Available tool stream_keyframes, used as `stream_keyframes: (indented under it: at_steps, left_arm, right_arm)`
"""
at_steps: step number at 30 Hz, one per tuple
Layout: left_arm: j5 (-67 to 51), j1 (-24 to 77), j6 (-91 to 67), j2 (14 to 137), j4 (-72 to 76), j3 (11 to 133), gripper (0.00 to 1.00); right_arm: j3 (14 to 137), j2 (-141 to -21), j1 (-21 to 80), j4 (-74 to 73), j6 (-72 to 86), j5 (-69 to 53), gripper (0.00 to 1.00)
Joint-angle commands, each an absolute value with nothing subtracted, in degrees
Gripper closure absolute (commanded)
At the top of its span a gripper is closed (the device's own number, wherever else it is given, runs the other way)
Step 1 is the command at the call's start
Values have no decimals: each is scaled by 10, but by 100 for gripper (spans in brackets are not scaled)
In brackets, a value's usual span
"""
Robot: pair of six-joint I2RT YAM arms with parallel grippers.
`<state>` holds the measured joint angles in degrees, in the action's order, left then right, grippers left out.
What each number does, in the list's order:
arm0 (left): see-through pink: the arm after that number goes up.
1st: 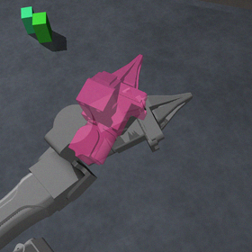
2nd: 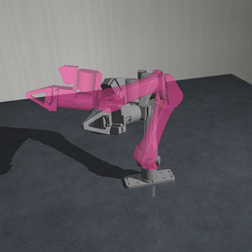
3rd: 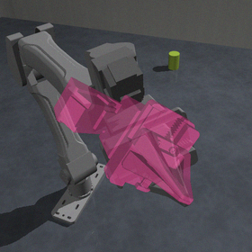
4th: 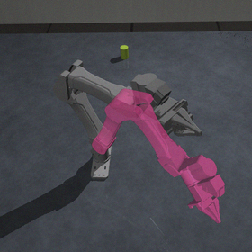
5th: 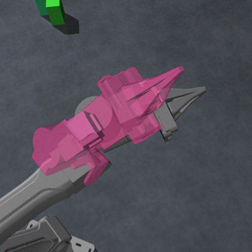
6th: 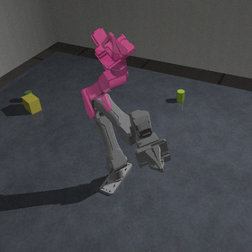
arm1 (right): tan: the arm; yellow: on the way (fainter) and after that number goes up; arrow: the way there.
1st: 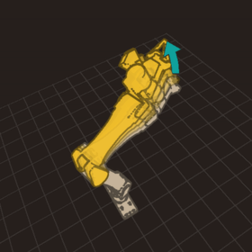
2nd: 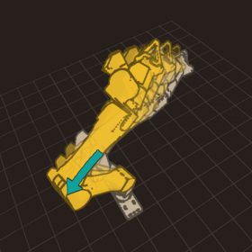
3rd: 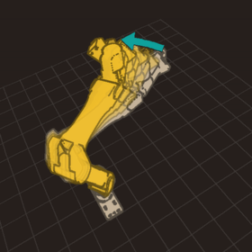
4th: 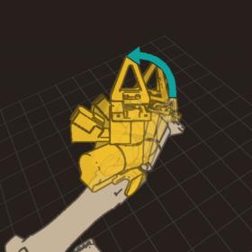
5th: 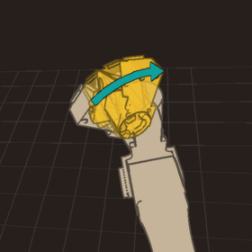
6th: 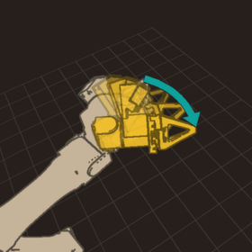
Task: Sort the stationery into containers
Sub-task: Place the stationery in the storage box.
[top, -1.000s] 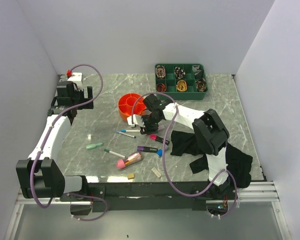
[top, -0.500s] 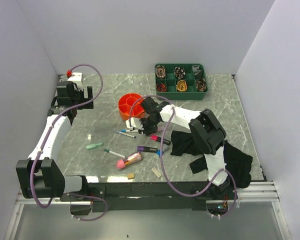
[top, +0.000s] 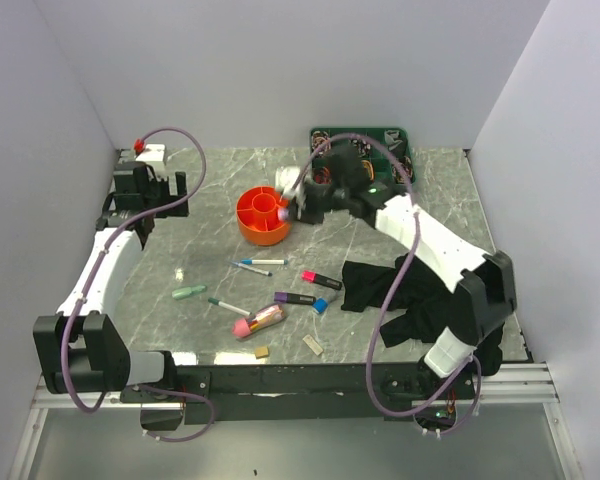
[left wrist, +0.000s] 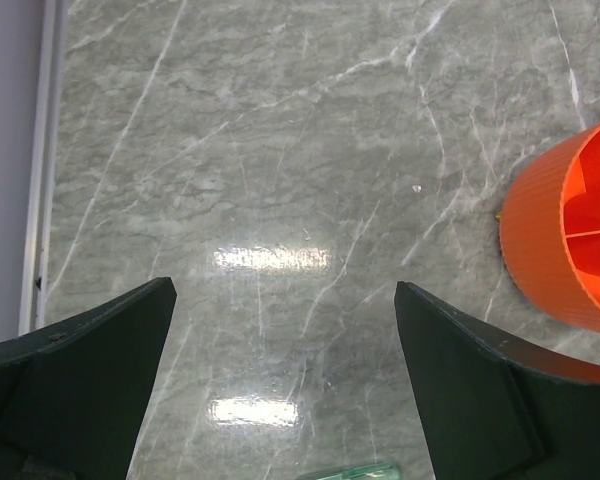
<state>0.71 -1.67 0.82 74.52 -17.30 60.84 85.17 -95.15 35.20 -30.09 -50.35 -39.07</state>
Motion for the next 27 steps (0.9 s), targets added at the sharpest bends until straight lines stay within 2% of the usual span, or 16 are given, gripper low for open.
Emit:
stream_keyframes:
  at_steps: [1,3,9,15,27]
  left_arm:
    - [-14,-18,4,757,-165,627,1]
    - [-16,-17,4,766,-170,634,1]
    - [-32,-18,8,797,-189,656,1]
    - [-42,-20,10,824,-208,682,1]
    - [-22,-19,25,871,-217,714,1]
  right_arm:
    - [839,-938,316,0,-209,-469,100]
    - [814,-947,311,157,-145,-429,100]
    - [830,-1037,308,379,-51,-324,100]
    - [911,-1136,305,416,-21,-296,100]
    - [947,-1228,300,404,17,-294,100]
